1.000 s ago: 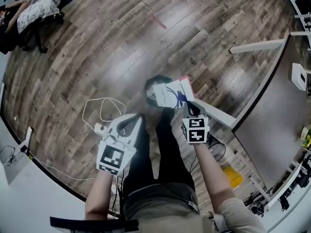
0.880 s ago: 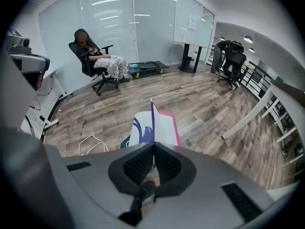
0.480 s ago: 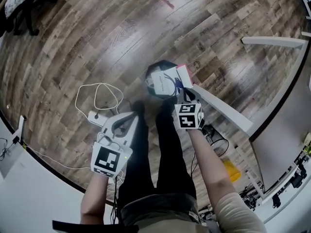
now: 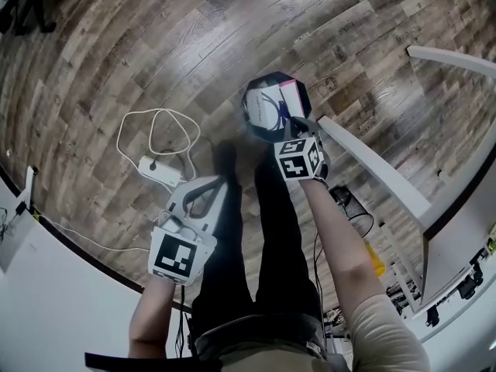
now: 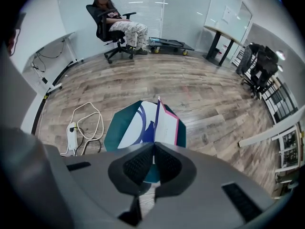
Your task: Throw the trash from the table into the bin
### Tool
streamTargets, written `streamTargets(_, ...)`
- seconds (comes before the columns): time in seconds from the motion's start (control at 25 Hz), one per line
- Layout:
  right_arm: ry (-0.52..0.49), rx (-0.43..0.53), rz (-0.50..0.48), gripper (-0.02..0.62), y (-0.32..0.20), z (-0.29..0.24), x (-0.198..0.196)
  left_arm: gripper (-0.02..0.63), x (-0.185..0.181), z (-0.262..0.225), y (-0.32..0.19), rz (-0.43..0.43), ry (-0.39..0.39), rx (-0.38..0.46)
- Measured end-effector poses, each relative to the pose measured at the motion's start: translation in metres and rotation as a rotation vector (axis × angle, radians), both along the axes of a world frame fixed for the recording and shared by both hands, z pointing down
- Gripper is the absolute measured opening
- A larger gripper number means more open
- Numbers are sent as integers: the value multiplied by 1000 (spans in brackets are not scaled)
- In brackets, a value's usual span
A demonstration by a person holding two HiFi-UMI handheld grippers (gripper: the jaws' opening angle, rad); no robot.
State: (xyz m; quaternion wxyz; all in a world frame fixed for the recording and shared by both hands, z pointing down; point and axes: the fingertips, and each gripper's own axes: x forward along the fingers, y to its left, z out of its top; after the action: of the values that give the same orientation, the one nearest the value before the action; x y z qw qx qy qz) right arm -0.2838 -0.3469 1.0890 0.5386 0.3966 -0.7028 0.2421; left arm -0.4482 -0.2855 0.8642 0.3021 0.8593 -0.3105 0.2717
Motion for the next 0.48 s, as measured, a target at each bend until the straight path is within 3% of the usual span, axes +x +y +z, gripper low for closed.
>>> streamTargets(0.32, -44, -147, 51, 17, 13, 72, -16, 14, -3, 42, 18, -1, 9, -48)
streamTargets(0.48, -115, -209, 102, 17, 6, 101, -21, 14, -8, 65, 24, -5, 4, -78)
